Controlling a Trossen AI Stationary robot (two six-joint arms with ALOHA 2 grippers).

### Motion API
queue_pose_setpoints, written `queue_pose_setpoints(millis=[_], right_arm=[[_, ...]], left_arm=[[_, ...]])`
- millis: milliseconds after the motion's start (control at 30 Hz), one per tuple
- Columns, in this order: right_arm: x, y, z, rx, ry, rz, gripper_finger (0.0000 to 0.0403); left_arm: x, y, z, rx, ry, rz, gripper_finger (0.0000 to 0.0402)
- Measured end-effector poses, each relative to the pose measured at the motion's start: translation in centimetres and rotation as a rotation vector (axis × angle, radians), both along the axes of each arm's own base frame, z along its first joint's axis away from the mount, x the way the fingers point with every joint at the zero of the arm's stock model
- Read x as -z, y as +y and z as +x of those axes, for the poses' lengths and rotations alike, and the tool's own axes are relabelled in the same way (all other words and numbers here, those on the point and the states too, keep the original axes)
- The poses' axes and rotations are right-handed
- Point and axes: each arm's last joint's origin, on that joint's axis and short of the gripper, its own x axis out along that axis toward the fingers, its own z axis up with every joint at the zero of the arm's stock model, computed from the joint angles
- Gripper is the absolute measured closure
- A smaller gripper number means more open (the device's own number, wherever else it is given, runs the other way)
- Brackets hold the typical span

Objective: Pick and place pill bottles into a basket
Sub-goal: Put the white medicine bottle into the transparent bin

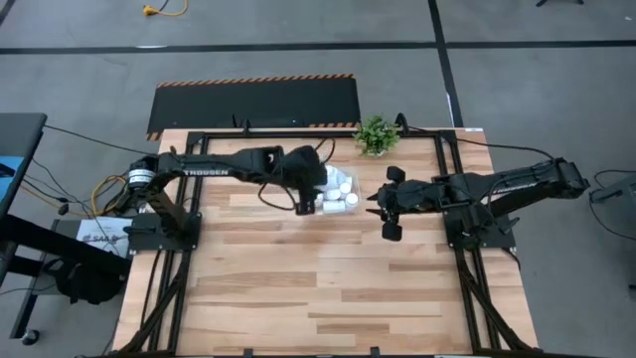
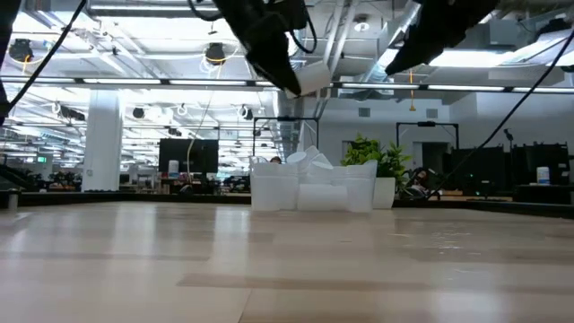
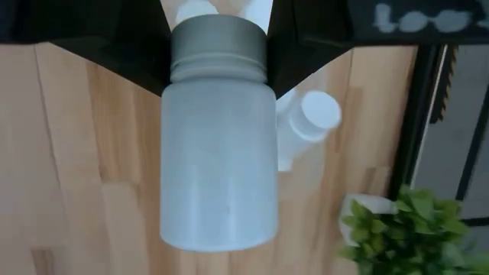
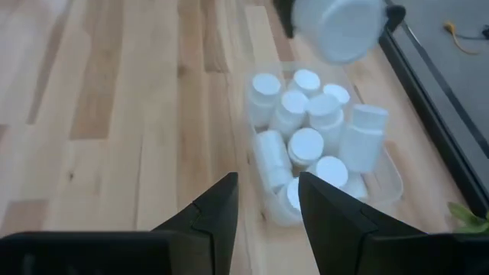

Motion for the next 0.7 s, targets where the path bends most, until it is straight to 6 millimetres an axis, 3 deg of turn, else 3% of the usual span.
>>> queue_pose_setpoints(millis=[167,467,700], right_arm=[[0.3,-0.6,0.1,0.014,0.032,-0.016,0.0272],[0.5,-1.3,0.1,0.024,0.053,-0.041,0.0272],[0.5,-1.3,0.0,0.006,0.06,-0.06,0.0272]], left_arm=[[0.5,1.4,1.7,-0.04,0.014,-0.053,0.0245],[3.6,1.6,5.9,-0.006,0.121,-0.112,0.0245],[6.4,1.6,6.2,0.02,0.258,-0.118,0.0246]])
